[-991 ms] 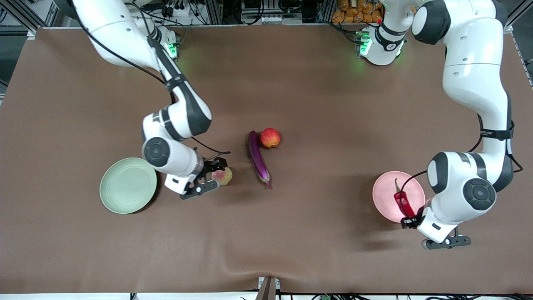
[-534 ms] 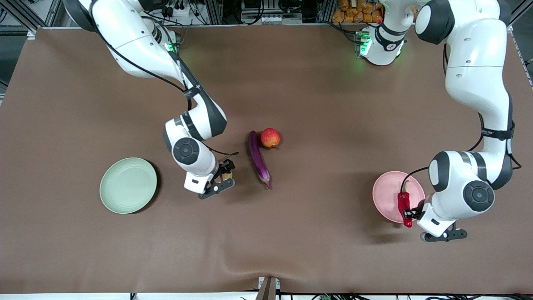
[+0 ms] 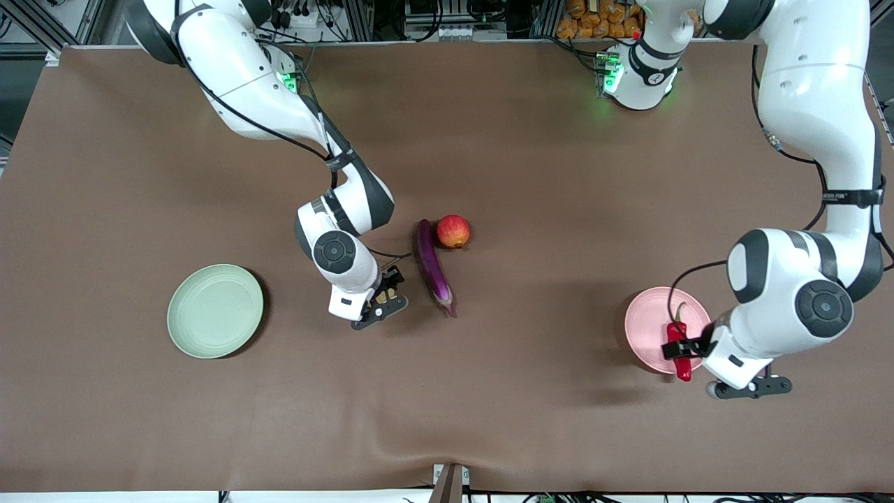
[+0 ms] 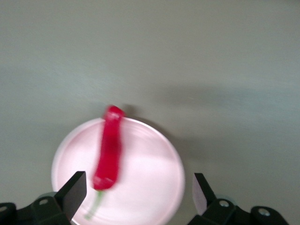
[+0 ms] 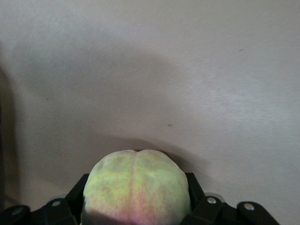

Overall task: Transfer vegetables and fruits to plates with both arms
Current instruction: 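Release the chili on the pink plate while the right gripper grasps the peach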

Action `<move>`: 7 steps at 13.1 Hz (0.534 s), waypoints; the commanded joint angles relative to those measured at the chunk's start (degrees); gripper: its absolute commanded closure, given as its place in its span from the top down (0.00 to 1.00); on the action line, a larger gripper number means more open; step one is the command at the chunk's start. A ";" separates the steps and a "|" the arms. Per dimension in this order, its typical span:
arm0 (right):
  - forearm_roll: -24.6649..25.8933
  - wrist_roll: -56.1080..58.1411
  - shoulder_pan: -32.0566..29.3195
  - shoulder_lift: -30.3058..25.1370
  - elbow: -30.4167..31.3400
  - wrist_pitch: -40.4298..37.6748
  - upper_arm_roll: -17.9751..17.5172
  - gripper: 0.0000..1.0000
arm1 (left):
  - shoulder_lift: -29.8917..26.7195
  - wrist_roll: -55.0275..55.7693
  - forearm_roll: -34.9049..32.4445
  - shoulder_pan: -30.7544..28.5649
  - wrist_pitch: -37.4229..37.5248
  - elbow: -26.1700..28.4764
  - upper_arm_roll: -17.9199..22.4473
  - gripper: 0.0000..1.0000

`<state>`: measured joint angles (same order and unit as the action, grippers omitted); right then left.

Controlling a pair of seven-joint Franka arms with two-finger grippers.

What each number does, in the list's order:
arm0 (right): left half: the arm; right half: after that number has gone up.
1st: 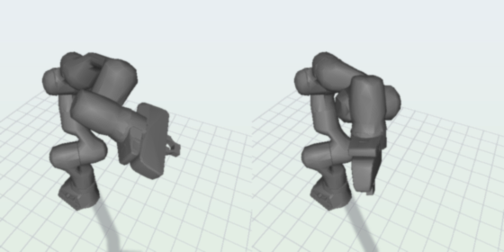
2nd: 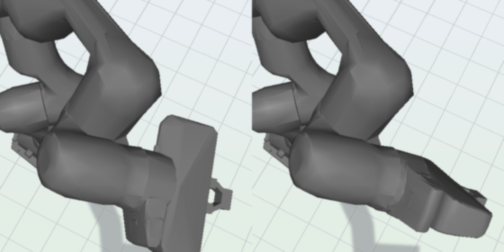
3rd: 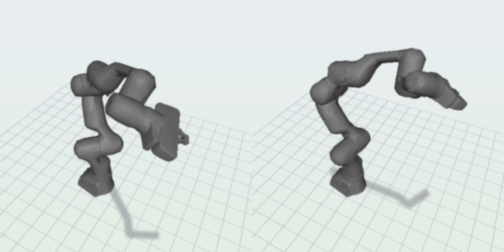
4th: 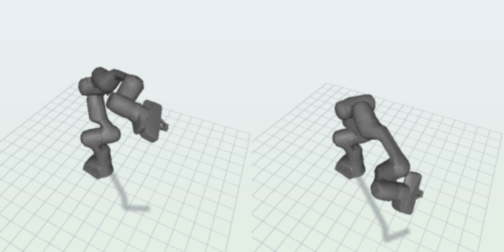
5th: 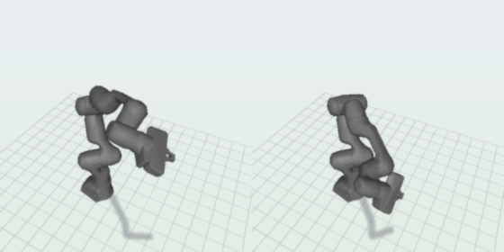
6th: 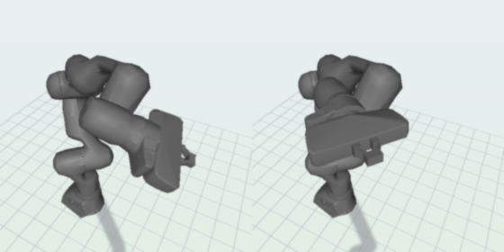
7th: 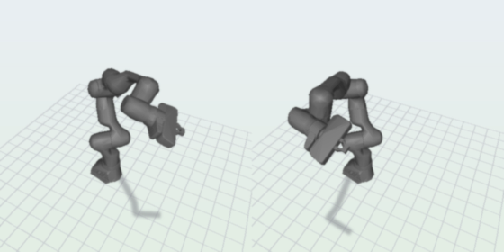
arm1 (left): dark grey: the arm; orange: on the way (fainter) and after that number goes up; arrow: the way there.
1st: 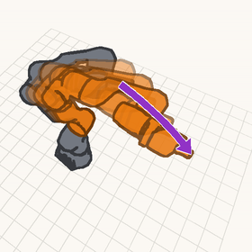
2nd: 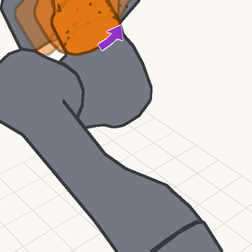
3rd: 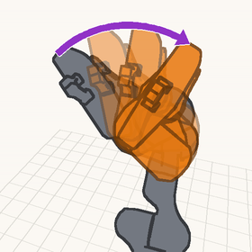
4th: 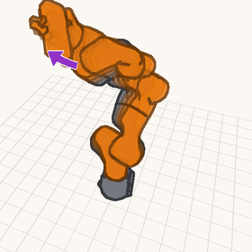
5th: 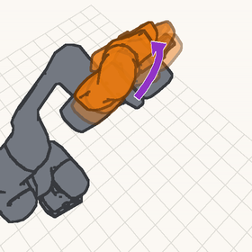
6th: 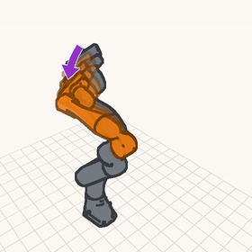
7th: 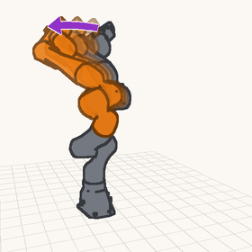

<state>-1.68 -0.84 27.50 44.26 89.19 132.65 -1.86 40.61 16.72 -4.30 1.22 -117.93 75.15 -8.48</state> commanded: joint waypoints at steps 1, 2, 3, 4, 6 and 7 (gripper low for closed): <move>0.89 -0.13 -6.12 -6.70 0.46 -6.23 -0.43 0.37 | -1.32 9.87 0.61 0.27 0.42 2.63 -3.72 1.00; 0.89 0.40 -9.28 -9.17 0.55 -8.35 -0.43 0.37 | -1.06 13.39 0.69 1.32 0.34 2.46 -4.69 1.00; 0.89 1.97 -12.88 -10.93 0.63 -10.29 -0.34 0.37 | -0.80 17.43 0.61 3.15 -0.19 2.20 -5.05 1.00; 0.89 5.64 -16.92 -11.91 0.64 -11.35 -0.43 0.37 | 0.07 20.95 0.52 5.87 -0.80 2.11 -5.05 1.00; 0.80 14.77 -24.83 -12.00 0.81 -13.11 -0.52 0.37 | 1.31 25.62 0.60 9.58 -4.91 2.11 -4.96 1.00; 0.72 18.73 -27.56 -12.00 1.68 -13.90 -0.52 0.37 | 2.18 28.43 0.78 10.46 -6.77 2.02 -4.96 1.00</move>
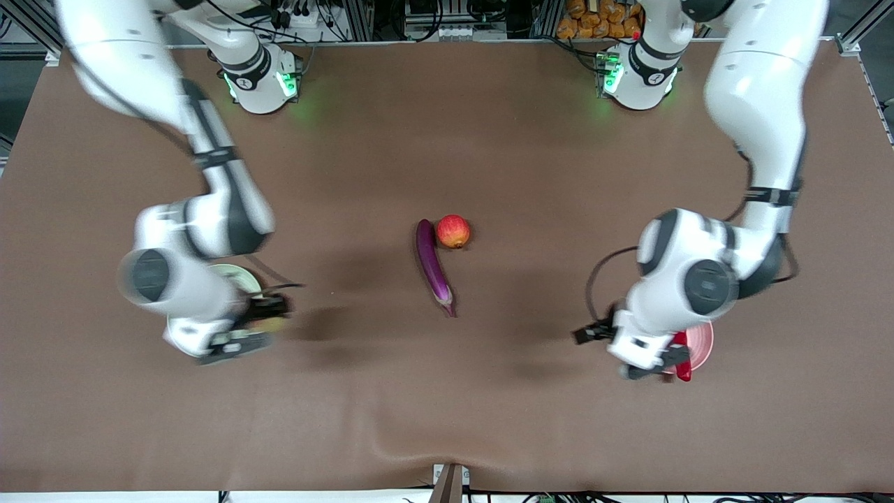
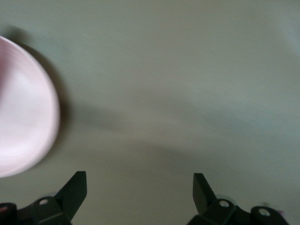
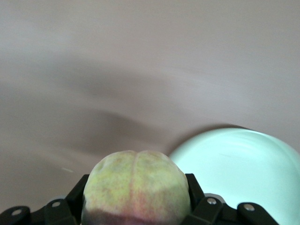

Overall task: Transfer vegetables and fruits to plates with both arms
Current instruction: 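Place the peach on the green plate while the left gripper reaches the eggplant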

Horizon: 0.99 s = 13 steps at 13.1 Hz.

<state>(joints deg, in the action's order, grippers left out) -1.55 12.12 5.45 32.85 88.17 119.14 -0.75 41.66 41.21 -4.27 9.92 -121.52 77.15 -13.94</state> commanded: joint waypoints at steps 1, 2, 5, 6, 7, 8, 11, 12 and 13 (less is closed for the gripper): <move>0.49 7.55 -7.54 -0.60 4.27 -1.01 -1.62 0.37 | 2.10 7.53 1.10 3.68 -5.81 -0.07 0.41 1.00; 0.49 7.83 -8.60 -0.60 5.94 -1.10 -1.62 0.37 | 3.58 11.05 1.36 5.96 -9.58 -0.24 0.49 1.00; 0.49 7.92 -9.23 -0.07 6.93 -0.58 -1.54 0.46 | 9.73 18.80 1.37 12.38 -18.91 -3.40 0.49 1.00; 0.49 8.01 -10.27 0.36 6.93 -0.05 -1.62 0.53 | 11.23 20.47 1.37 14.40 -21.02 -3.93 0.67 1.00; 0.49 8.88 -11.42 0.80 6.93 0.39 -1.62 0.70 | 12.29 21.88 1.37 16.16 -22.70 -4.37 0.76 1.00; 0.23 10.28 -11.43 0.81 6.84 0.22 -1.71 0.91 | 13.17 22.76 1.45 17.57 -23.93 -4.46 0.76 1.00; -0.21 5.93 -7.75 0.02 6.14 -2.15 -1.98 1.00 | 14.40 22.86 1.81 19.68 -24.56 -4.38 0.50 0.99; -0.21 1.64 -6.34 -0.07 5.70 -3.64 -2.06 1.00 | 14.67 22.95 1.81 20.83 -24.56 -4.29 0.67 0.98; -0.39 -2.84 -4.24 -0.07 4.91 -4.96 -2.06 1.00 | 15.11 22.77 1.81 21.01 -24.65 -4.29 0.67 0.98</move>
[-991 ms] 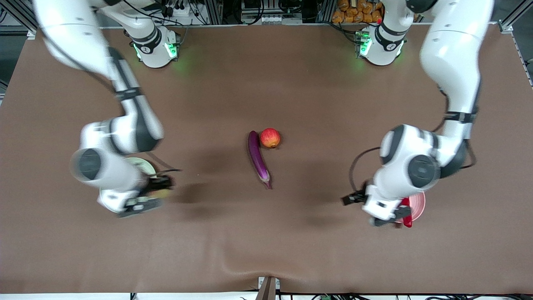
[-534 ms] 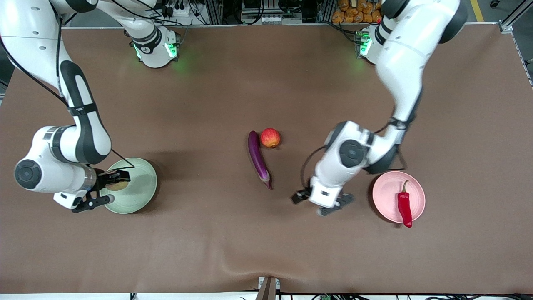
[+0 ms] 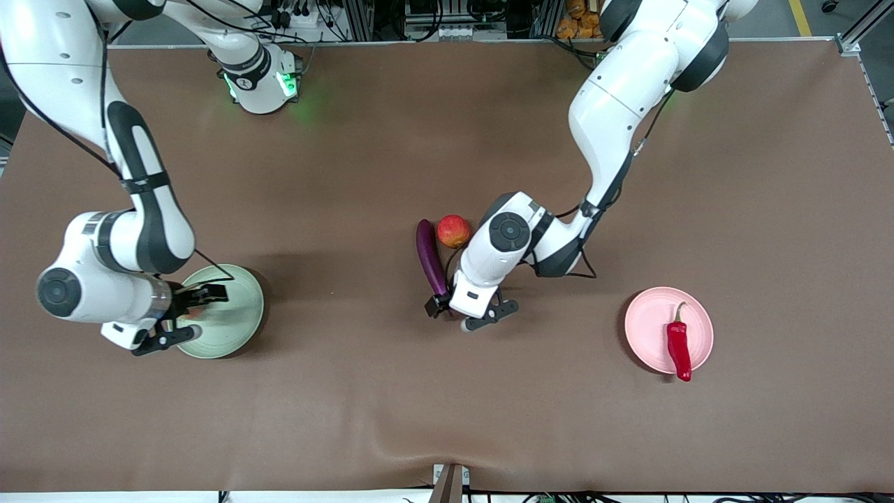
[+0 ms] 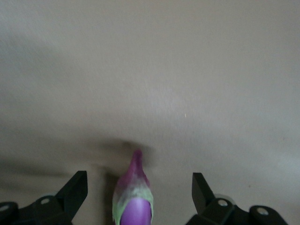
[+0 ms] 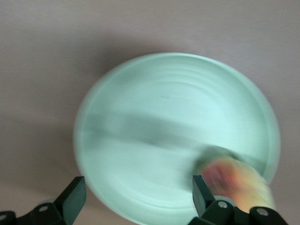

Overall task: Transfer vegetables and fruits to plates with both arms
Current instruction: 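Grasp the purple eggplant with the left gripper while the right gripper reaches the pomegranate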

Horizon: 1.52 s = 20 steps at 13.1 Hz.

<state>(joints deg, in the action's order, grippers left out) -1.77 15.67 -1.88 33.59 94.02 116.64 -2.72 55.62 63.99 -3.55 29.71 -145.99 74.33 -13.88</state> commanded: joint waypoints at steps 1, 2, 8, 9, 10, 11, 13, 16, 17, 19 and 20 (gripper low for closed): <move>-1.39 -11.66 4.76 -0.80 -1.55 -3.60 -0.27 1.00 | 1.42 -0.53 1.09 1.41 -0.17 -1.47 0.61 0.89; -3.23 -16.33 6.08 -0.80 -1.56 -3.79 -0.79 1.00 | 1.86 -0.80 1.09 2.02 -0.17 -1.56 0.61 0.78; -18.15 -32.35 10.14 -2.64 -1.12 -4.83 -1.85 1.00 | 2.74 -1.06 0.91 3.08 -0.08 -1.30 0.70 0.71; -20.53 -34.20 11.36 -3.08 -1.03 -6.84 -1.85 1.00 | 2.65 -1.50 0.82 2.99 -0.08 -1.12 0.70 0.48; -21.86 -37.61 13.37 -3.78 -1.03 -7.21 -1.85 1.00 | 2.30 -1.68 0.91 2.90 -0.08 -1.12 0.70 0.22; -22.05 -43.30 15.91 -3.96 -1.12 -6.61 -1.77 1.00 | 1.95 -1.68 0.91 2.38 0.09 -1.12 0.70 0.01; -22.05 -48.88 19.62 -4.40 -0.77 -3.28 -1.77 1.00 | 1.16 -1.68 0.82 1.41 0.10 -1.30 0.78 0.00; -22.14 -49.51 24.01 -5.02 2.03 1.47 -1.68 1.00 | -2.26 -1.77 3.44 -4.89 0.45 -1.38 -1.57 0.00; -22.05 -50.03 25.85 -5.02 2.91 3.57 -1.68 1.00 | -3.49 -1.94 3.72 -7.97 0.45 -1.38 -3.85 0.00; -21.00 -50.04 30.42 -4.41 3.10 8.58 -1.50 1.00 | -5.86 -5.09 3.37 -14.47 3.93 -0.95 -7.81 0.00; -20.91 -50.04 32.79 -3.97 3.10 11.56 -1.42 1.00 | -6.31 -5.54 3.46 -16.76 6.31 -1.12 -8.87 0.00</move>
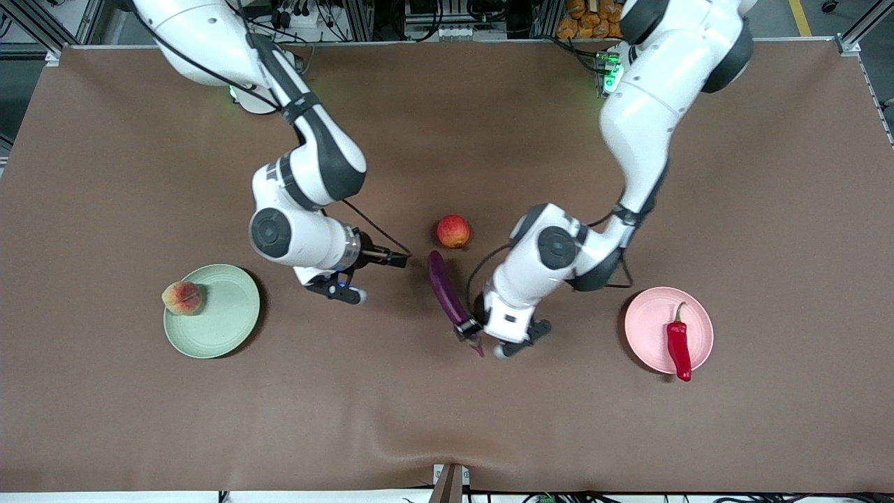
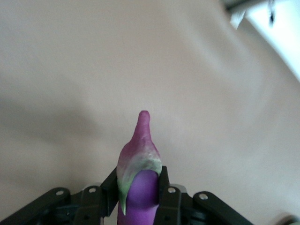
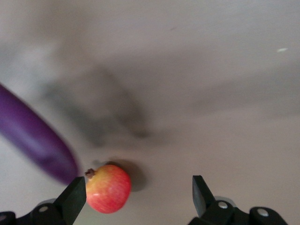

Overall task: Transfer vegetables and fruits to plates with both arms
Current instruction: 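Carry the eggplant to the pink plate while the right gripper lifts the pomegranate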

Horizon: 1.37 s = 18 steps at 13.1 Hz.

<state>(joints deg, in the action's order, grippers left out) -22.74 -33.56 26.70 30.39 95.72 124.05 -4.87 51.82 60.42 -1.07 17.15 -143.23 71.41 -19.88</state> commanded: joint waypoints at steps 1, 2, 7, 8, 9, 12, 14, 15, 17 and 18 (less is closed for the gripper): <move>0.59 -0.81 6.67 0.10 1.22 7.06 0.92 1.00 | -3.91 -2.06 1.24 -6.41 4.79 1.80 -3.14 0.00; 2.68 -0.81 8.79 1.33 1.13 9.17 1.09 1.00 | -4.79 -2.15 1.33 -8.52 6.63 1.89 -3.67 0.00; 15.17 -5.10 15.74 6.77 -0.26 11.64 1.09 1.00 | -6.47 -29.16 0.98 -22.05 20.16 2.42 -5.17 0.00; 15.27 -6.51 16.36 8.27 -0.45 14.79 1.01 1.00 | -6.38 -34.70 0.72 -24.60 22.62 2.68 -5.17 0.00; 15.27 -8.44 17.32 9.41 -0.54 17.87 1.01 1.00 | -6.12 -39.45 0.63 -26.71 24.82 2.77 -5.17 0.00; 16.06 -9.60 18.12 10.83 -0.45 19.22 1.09 1.00 | -5.68 -47.13 0.28 -29.53 27.39 4.87 -3.33 0.00; 17.99 -9.60 18.12 11.09 -0.19 19.13 1.62 1.00 | -5.51 -53.18 -1.82 -31.73 27.31 6.98 -3.15 0.00; 18.60 -9.68 18.04 11.09 -0.19 19.04 1.62 0.71 | -5.51 -55.39 -2.53 -32.35 27.39 7.60 -2.80 0.00; 18.61 -9.77 16.81 9.17 -0.19 16.25 3.71 0.47 | -5.42 -57.77 -2.97 -33.50 27.39 8.39 -2.80 0.00; 18.70 -9.25 16.46 6.20 -0.53 11.18 6.69 0.46 | -5.07 -58.13 -3.06 -33.50 27.31 8.40 -2.88 0.00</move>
<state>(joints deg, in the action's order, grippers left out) -5.52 -42.24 44.28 40.73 95.53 141.42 -1.83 47.25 3.57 -3.02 -15.90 -116.36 78.91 -22.26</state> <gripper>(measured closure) 0.203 0.656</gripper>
